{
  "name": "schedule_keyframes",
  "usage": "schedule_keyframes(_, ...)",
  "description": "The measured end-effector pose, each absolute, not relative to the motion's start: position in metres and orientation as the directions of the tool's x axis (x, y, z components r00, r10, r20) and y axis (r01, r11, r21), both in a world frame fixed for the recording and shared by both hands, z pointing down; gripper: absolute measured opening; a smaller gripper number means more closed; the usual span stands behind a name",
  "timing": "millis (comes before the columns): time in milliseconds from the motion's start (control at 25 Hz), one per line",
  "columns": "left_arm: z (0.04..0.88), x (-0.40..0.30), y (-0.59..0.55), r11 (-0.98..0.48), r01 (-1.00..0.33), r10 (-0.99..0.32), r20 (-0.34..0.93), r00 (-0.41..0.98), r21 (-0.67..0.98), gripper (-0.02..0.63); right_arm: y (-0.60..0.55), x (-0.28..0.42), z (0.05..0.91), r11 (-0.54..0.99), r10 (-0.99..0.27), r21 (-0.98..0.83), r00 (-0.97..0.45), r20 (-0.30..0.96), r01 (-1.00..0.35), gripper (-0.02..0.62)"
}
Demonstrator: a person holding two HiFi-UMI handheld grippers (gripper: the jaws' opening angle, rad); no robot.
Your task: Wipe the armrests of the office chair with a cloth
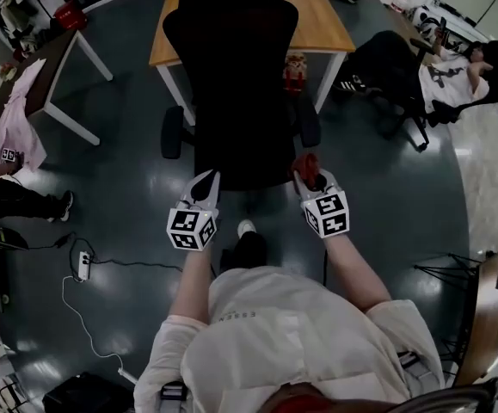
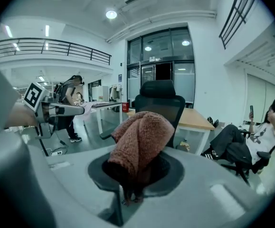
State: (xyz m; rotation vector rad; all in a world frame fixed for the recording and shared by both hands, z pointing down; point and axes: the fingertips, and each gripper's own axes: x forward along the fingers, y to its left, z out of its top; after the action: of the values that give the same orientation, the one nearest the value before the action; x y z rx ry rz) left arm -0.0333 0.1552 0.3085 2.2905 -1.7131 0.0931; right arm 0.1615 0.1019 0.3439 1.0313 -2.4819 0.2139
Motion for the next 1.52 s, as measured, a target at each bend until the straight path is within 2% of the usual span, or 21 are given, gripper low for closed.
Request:
schedule_keyframes(280, 0.283, 0.003, 0.232, -0.259, -0.957, -0.937, 0.207, 0.282, 0.133, 0.017, 0.167, 0.194, 0.313, 0.724, -0.644, 0.058, -0.643, 0.415, -0.688, 0.049)
schedule_keyframes(560, 0.261, -0.002, 0.283, -0.260, -0.959, -0.944, 0.178, 0.277, 0.116, 0.017, 0.214, 0.199, 0.295, 0.710, -0.674, 0.070, -0.647, 0.356, -0.701, 0.049)
schedule_keyframes(1240, 0.263, -0.036, 0.323, -0.362, -0.924, -0.910, 0.168, 0.380, 0.127, 0.017, 0.282, 0.120, 0.304, 0.684, -0.699, 0.053, -0.634, 0.331, -0.727, 0.049)
schedule_keyframes(1520, 0.260, -0.057, 0.329, -0.352, -0.926, -0.919, 0.141, 0.369, 0.134, 0.017, 0.288, 0.102, 0.302, 0.685, -0.700, 0.054, -0.636, 0.326, -0.726, 0.048)
